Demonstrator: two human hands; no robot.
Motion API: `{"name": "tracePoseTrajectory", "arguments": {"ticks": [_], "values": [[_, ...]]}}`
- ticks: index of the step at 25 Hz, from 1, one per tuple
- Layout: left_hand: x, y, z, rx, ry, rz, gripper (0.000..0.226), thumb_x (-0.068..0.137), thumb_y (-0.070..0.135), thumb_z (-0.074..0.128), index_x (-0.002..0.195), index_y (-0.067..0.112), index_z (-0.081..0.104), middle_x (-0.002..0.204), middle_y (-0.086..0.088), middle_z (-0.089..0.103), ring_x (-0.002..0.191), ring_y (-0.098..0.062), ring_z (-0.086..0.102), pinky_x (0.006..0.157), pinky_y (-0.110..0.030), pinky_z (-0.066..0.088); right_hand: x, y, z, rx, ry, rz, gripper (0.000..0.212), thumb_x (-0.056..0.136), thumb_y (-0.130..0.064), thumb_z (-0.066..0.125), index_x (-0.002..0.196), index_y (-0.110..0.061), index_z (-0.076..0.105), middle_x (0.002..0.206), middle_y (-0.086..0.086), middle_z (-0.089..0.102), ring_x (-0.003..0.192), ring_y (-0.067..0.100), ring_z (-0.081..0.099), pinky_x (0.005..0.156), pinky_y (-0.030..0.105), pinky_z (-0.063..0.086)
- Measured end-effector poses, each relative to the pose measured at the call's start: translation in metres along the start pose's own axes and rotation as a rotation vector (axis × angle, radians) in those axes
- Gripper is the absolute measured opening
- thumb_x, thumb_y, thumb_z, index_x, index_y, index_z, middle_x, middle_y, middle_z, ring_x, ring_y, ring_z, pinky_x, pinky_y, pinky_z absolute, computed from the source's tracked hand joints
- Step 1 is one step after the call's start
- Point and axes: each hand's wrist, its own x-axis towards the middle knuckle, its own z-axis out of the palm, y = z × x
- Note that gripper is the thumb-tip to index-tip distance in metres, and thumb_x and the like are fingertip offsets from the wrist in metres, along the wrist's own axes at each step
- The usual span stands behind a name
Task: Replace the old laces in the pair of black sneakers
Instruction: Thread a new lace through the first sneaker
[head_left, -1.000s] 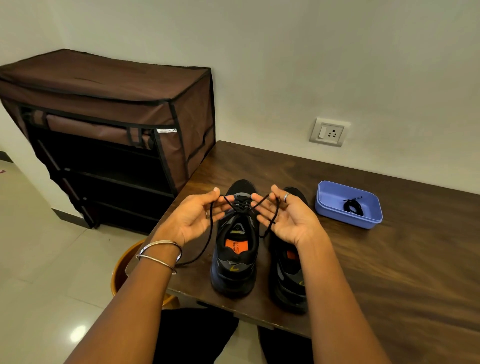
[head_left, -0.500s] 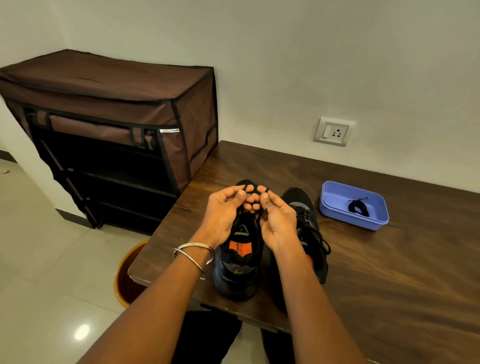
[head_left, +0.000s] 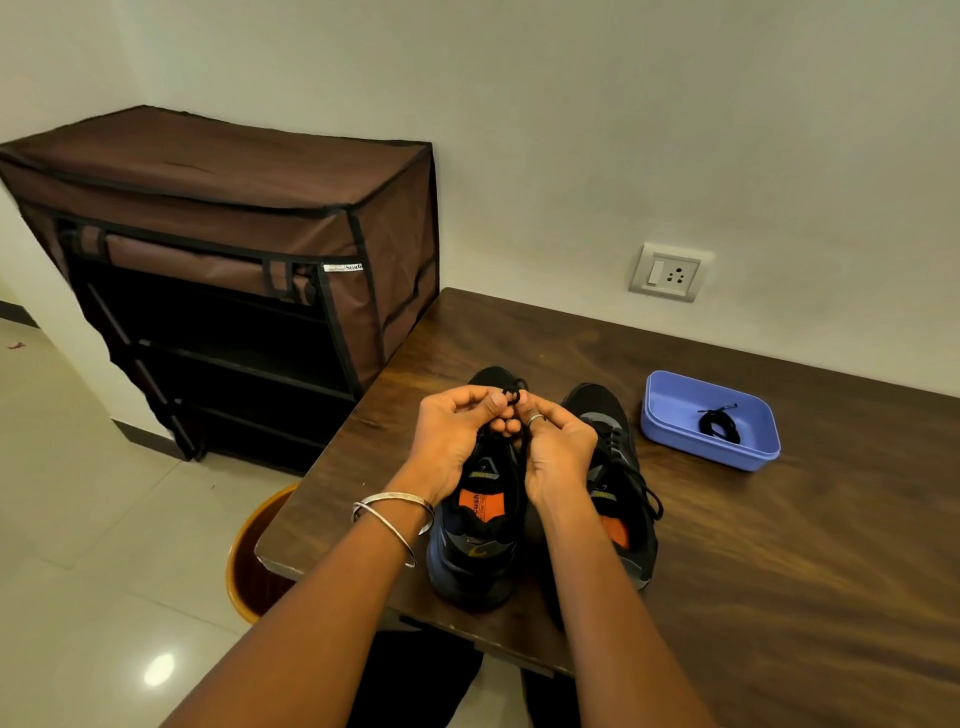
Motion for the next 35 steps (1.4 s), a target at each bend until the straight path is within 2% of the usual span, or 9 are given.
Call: {"name": "tracePoseTrajectory", "arguments": {"ticks": [2,7,11,15,19,24,26,30,35], "values": [[0.001,0.000,0.000,0.053,0.006,0.007,0.005,0.081,0.005,0.071,0.086,0.004,0.073,0.070,-0.010,0.067,0.061,-0.015,0.062,0.059,-0.022,0.054,0.000,0.000,0.000,-0.088,-0.053,-0.043,0.025,0.093,0.005,0.058,0.080,-0.009,0.074,0.068,0.009,0.069,0.052,0.011,0.058,0.050,0.021,0.050],[0.006,0.000,-0.007,0.137,0.083,0.026,0.043,0.077,0.006,0.077,0.112,0.014,0.053,0.066,-0.004,0.067,0.056,-0.011,0.061,0.066,-0.025,0.054,0.002,-0.007,-0.006,-0.356,-0.340,-0.173,0.032,0.095,0.010,0.049,0.096,-0.009,0.075,0.079,0.015,0.071,0.063,0.014,0.060,0.068,0.027,0.055],[0.007,0.001,-0.012,0.073,-0.050,0.005,0.035,0.080,-0.002,0.069,0.113,0.010,0.064,0.067,-0.006,0.067,0.055,-0.009,0.060,0.061,-0.019,0.053,0.009,-0.014,-0.011,-0.551,-0.365,-0.307,0.031,0.089,0.015,0.055,0.092,-0.009,0.075,0.081,0.019,0.074,0.067,0.023,0.066,0.074,0.036,0.058],[0.007,0.002,-0.014,0.140,-0.090,0.030,0.018,0.080,-0.001,0.070,0.098,0.002,0.072,0.079,-0.016,0.069,0.061,-0.013,0.062,0.060,-0.017,0.053,0.018,-0.014,-0.015,-0.649,-0.299,-0.331,0.043,0.085,0.021,0.052,0.088,-0.021,0.061,0.076,0.012,0.074,0.069,0.029,0.073,0.075,0.048,0.060],[0.007,0.001,-0.011,0.087,-0.011,-0.015,0.012,0.081,0.005,0.072,0.090,-0.002,0.071,0.068,-0.011,0.066,0.056,-0.012,0.062,0.061,-0.021,0.054,0.012,-0.018,-0.016,-0.570,-0.383,-0.319,0.051,0.084,0.023,0.052,0.094,-0.023,0.072,0.082,0.009,0.076,0.077,0.025,0.073,0.078,0.036,0.060],[0.008,0.001,-0.011,0.046,0.010,-0.035,0.008,0.081,0.006,0.071,0.088,0.001,0.070,0.070,-0.012,0.067,0.060,-0.016,0.066,0.069,-0.030,0.059,0.009,-0.018,-0.015,-0.503,-0.343,-0.305,0.027,0.087,0.013,0.062,0.092,-0.010,0.078,0.086,0.011,0.076,0.081,0.021,0.074,0.071,0.027,0.059],[0.007,0.003,-0.010,0.222,0.018,0.084,0.008,0.080,0.001,0.073,0.087,0.004,0.072,0.072,-0.009,0.070,0.063,-0.014,0.067,0.072,-0.028,0.058,0.006,-0.014,-0.012,-0.432,-0.259,-0.227,0.015,0.089,0.003,0.065,0.093,-0.006,0.076,0.083,0.012,0.075,0.073,0.018,0.072,0.061,0.021,0.055],[0.009,0.007,-0.008,0.818,0.041,0.458,0.013,0.078,0.003,0.076,0.091,0.005,0.075,0.083,0.001,0.064,0.068,-0.002,0.062,0.066,-0.007,0.047,0.005,-0.014,-0.004,-0.277,-0.137,-0.062,0.010,0.091,-0.002,0.065,0.093,0.001,0.074,0.073,0.011,0.071,0.060,0.016,0.066,0.051,0.020,0.051],[0.015,0.013,-0.007,1.256,-0.157,0.672,0.018,0.082,0.015,0.072,0.099,0.013,0.077,0.091,-0.008,0.067,0.087,-0.023,0.063,0.080,-0.037,0.051,0.009,-0.014,0.002,-0.316,-0.019,-0.004,0.020,0.087,0.007,0.056,0.081,0.000,0.074,0.067,0.017,0.067,0.053,0.019,0.059,0.045,0.023,0.046]]}}
